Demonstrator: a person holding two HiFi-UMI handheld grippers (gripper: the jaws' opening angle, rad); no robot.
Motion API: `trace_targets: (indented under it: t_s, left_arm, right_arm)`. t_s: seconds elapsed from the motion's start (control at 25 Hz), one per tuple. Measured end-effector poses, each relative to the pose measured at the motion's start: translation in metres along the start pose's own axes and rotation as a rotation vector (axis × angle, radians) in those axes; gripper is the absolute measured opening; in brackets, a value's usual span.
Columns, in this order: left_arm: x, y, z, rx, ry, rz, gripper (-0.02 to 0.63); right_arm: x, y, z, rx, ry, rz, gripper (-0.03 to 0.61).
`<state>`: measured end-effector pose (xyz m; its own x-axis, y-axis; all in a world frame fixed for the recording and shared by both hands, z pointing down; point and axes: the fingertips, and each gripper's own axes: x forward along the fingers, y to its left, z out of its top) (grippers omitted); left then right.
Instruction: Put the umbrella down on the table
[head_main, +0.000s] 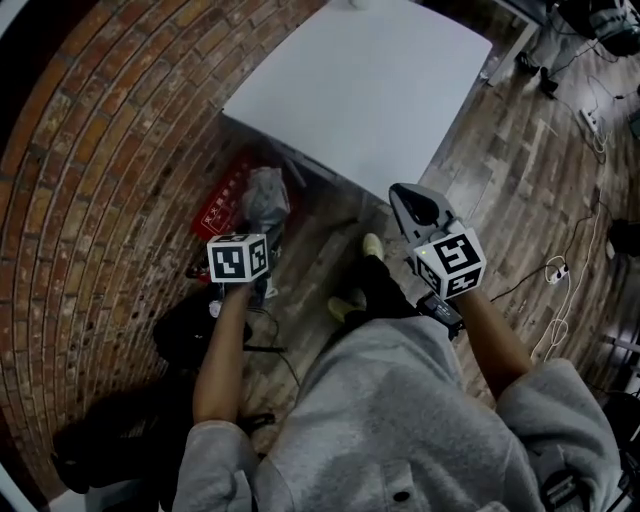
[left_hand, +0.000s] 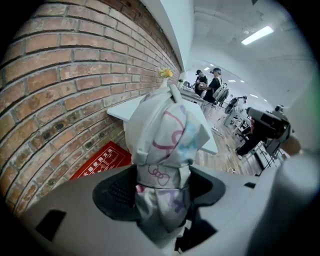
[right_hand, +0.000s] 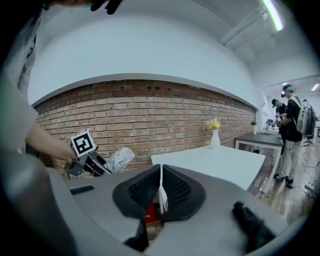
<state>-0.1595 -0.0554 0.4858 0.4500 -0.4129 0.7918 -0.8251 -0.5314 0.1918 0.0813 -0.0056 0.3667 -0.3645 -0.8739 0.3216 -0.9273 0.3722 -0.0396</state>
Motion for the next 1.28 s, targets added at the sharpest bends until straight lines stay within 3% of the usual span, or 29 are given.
trace_targets:
  t_s: [0.28, 0.84, 1.28]
  left_arm:
    - [0.042, -0.038, 0.048, 0.049, 0.024, -0.049, 0.291]
    - [0.133, -0.096, 0.138, 0.109, 0.097, -0.103, 0.291]
    - [0.198, -0.102, 0.161, 0.142, 0.218, -0.095, 0.291]
  right_arm:
    - [-0.005, -0.058, 0.001, -0.007, 0.004, -0.062, 0.029]
    - [0.043, -0.158, 0.009, 0.044, 0.011, -0.056, 0.029]
    - [0.076, -0.209, 0.005, 0.082, 0.032, -0.044, 0.029]
